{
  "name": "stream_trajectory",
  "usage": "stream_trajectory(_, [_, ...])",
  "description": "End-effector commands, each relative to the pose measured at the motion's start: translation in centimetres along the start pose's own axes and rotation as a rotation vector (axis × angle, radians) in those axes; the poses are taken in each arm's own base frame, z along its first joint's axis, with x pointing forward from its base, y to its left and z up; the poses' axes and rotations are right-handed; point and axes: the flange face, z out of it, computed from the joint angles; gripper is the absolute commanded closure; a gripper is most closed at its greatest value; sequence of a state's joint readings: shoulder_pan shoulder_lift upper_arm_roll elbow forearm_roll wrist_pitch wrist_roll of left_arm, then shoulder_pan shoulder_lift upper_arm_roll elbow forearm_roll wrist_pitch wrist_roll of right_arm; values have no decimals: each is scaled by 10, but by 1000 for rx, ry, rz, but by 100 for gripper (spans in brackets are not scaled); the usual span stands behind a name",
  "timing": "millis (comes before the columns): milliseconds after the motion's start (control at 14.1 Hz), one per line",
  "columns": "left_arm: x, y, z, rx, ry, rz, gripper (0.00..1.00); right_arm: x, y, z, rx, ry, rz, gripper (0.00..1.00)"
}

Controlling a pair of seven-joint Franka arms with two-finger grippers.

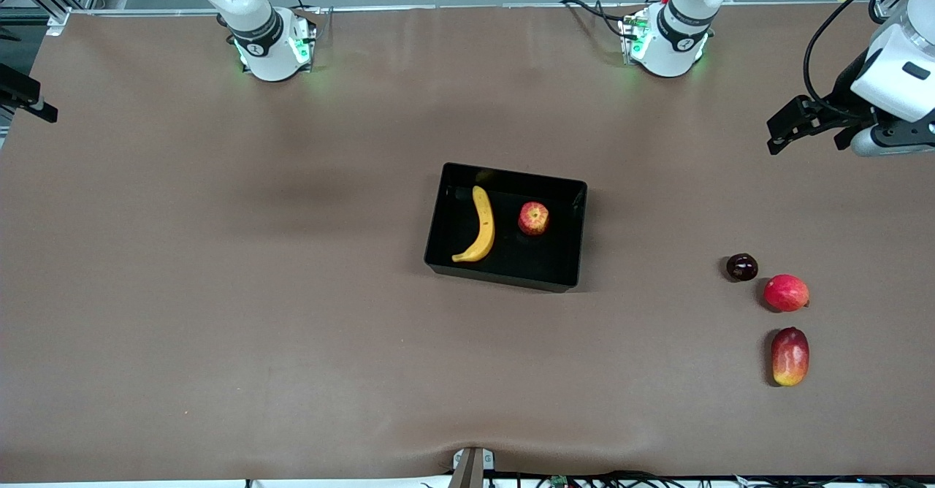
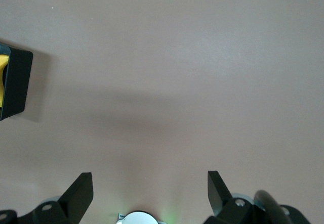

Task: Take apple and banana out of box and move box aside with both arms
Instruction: 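Move the left gripper toward the black tray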

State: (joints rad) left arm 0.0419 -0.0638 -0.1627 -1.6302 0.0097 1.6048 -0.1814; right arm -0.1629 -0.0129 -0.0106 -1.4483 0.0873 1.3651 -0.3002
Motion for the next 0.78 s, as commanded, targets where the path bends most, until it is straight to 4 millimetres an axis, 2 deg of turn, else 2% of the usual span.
stream_trajectory(0, [4,0,-2,-13,-7,-7,0,-7,-8,-7,-16,-22,-11,0])
stream_trajectory(213, [6,4,1,-10,-12,-7,0,-6,-14,-5,-23,-40,-27,0])
stream_trajectory(285, [8,7,6,-9,-20,1,0,-4,-22,-4,-26,-45,-40,0])
stream_trajectory(356, [11,14,10,-9,-26,13,0,-4,-21,0,-20,-56,-35,0])
stream_trajectory(427, [15,21,23,-8,-48,23,0,-4,-23,-2,-21,-55,-36,0])
stream_trajectory(498, [17,40,34,-12,-66,53,0,-4,-22,-4,-27,-50,-35,0])
stream_trajectory(711, [20,102,76,-19,-102,72,0,-9,4,2,-13,-67,7,0])
